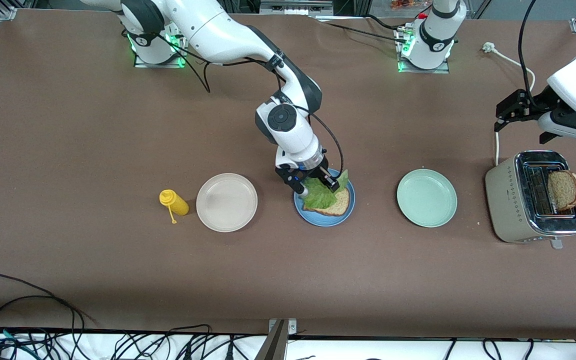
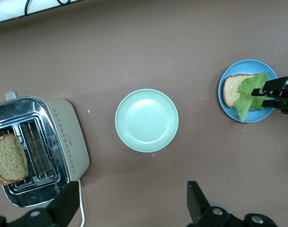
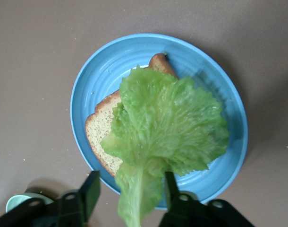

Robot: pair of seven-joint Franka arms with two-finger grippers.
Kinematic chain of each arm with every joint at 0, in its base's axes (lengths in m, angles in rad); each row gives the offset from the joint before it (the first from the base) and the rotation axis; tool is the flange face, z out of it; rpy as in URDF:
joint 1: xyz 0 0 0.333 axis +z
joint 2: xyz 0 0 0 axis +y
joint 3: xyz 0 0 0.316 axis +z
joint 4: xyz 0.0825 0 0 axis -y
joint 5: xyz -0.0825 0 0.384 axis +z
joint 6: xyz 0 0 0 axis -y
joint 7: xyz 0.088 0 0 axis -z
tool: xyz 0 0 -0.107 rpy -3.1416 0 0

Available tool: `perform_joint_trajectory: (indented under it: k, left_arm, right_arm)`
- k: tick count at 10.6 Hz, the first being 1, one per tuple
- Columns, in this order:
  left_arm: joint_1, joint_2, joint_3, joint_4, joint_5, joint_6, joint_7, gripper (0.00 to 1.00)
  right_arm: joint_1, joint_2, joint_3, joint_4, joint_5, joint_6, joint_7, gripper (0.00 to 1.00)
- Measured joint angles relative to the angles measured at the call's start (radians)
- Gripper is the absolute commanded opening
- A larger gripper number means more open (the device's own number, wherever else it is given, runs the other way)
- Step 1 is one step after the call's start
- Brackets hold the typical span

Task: Make sandwich in blue plate with both arms
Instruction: 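Open the right gripper and draw it back from the blue plate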

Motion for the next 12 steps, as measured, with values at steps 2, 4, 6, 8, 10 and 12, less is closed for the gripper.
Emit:
perform_joint_trajectory:
  k: [2, 4, 6, 8, 10, 12]
  left_arm:
    - [0.000, 0.000, 0.000, 0.000, 0.000, -0.001, 0.000, 1.00]
    - [0.000, 0.000, 0.000, 0.000, 0.000, -0.001, 0.000, 1.00]
    - [0.000, 0.000, 0.000, 0.000, 0.000, -0.001, 0.000, 1.00]
    - [0.000, 0.000, 0.000, 0.000, 0.000, -0.002, 0.000, 1.00]
    - [0.000, 0.000, 0.000, 0.000, 0.000, -0.004, 0.000, 1.00]
    - [0.000, 0.000, 0.000, 0.000, 0.000, -0.005, 0.000, 1.00]
  right_arm:
    - [0.000, 0.000, -0.005, 0.002, 0.000, 0.000, -0.006, 1.00]
    - [0.000, -0.010, -0.018, 0.003, 0.000, -0.027, -0.061, 1.00]
    - [-0.015, -0.055, -0.030, -0.014, 0.000, -0.098, -0.148, 1.00]
    - [-0.069, -0.138, -0.033, -0.062, 0.000, -0.210, -0.268, 1.00]
    - [-0.136, -0.218, -0.029, -0.095, 0.001, -0.343, -0.412, 1.00]
    - [-0.193, -0.302, -0.024, -0.156, 0.003, -0.436, -0.628, 1.00]
